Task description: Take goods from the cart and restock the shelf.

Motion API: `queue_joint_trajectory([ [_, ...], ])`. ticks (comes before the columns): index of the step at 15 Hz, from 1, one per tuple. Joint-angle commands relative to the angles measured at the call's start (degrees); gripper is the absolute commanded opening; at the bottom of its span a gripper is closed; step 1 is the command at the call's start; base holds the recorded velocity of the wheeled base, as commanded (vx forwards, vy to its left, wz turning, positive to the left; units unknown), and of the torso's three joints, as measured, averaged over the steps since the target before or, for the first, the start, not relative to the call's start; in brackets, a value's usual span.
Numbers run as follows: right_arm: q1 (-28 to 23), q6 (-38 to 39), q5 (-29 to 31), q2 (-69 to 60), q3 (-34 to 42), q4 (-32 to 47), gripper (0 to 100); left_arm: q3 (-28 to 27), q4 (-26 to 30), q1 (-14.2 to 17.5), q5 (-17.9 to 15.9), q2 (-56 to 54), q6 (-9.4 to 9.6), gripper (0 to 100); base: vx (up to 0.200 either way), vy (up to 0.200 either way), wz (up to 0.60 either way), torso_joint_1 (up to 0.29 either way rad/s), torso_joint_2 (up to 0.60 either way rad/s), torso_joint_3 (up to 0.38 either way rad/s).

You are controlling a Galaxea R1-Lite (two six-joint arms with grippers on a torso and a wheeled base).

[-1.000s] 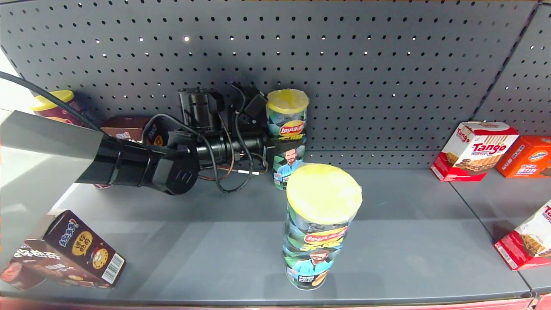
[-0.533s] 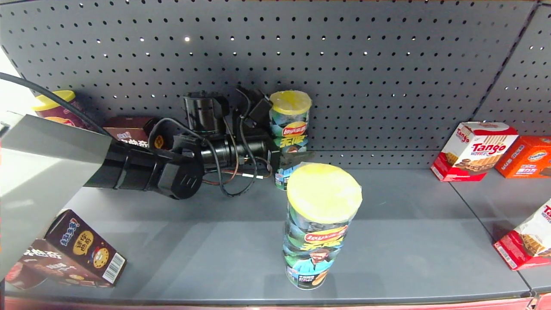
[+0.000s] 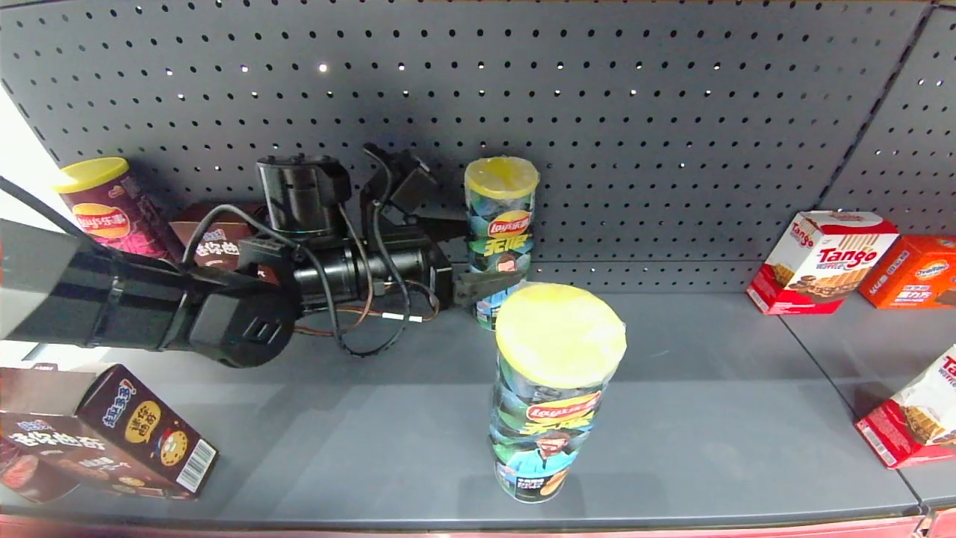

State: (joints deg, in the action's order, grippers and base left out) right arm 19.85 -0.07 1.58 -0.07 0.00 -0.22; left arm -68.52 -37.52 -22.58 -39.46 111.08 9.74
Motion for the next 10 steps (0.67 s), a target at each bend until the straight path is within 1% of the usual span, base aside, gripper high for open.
queue_joint_trajectory([
  [1,0.0,0.0,0.0,0.1,0.0,0.0,100,4.3,0.0,0.5,1.9,-5.8,0.1,100,0.0,0.0,0.0,0.0,0.0,0.0],
  [2,0.0,0.0,0.0,0.1,0.0,0.0,100,4.9,-0.1,0.5,3.0,-6.3,0.19,100,0.0,0.0,0.0,0.0,0.0,0.0],
  [3,0.0,0.0,0.0,0.1,0.0,0.0,100,5.9,-0.7,0.5,5.1,-6.9,0.19,100,0.0,0.0,0.0,0.0,0.0,0.0],
  [4,0.0,0.0,0.0,0.1,0.0,0.0,100,7.7,-3.4,0.6,8.1,-7.4,0.1,100,0.0,0.0,0.0,0.0,0.0,0.0],
  [5,-0.1,0.0,0.0,0.1,0.0,0.0,100,8.7,-4.8,0.8,9.7,-7.4,0.1,100,0.0,0.0,0.0,0.0,0.0,0.0],
  [7,0.0,0.0,0.0,0.1,0.0,0.0,100,10.1,-4.8,1.8,10.5,-7.3,2.04,100,0.0,0.0,0.0,0.0,0.0,0.0],
  [8,0.0,0.0,0.0,0.1,0.0,0.0,100,10.6,-4.8,1.8,10.9,-7.3,3.09,100,0.0,0.0,0.0,0.0,0.0,0.0],
  [10,0.0,0.0,0.0,0.1,0.0,0.0,100,10.7,-4.8,1.7,13.3,-7.1,4.15,100,0.0,0.0,0.0,0.0,0.0,0.0],
])
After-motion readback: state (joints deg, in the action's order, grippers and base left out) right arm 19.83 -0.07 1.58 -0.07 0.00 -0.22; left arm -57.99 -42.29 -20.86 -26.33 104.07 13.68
